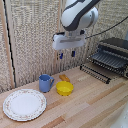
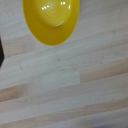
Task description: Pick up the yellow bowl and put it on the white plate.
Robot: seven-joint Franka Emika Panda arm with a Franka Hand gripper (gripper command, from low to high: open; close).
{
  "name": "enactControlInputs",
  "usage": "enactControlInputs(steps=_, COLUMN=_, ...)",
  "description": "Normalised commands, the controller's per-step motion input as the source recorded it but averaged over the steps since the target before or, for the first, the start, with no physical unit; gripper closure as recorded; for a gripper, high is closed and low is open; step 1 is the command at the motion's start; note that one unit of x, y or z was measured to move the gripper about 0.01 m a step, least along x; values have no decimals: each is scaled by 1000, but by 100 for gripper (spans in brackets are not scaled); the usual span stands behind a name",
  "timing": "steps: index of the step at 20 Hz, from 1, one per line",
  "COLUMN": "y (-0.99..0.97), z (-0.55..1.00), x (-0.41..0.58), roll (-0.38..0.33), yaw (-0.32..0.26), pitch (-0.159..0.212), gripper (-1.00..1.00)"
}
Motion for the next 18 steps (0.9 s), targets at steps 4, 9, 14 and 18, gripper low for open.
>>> enactControlInputs(steps=4, y=-301, z=-426, x=-166, roll=-7, yaw=0, pitch=7, gripper=-100)
enactControlInputs(steps=9, y=-59, z=-549, x=-85, roll=-54, yaw=11, pitch=33, gripper=-100)
enactControlInputs(steps=14, y=-1, z=-613, x=-3, roll=-80, yaw=28, pitch=36, gripper=-100)
enactControlInputs(steps=18, y=0, z=-631, x=0, roll=-93, yaw=28, pitch=41, gripper=-100)
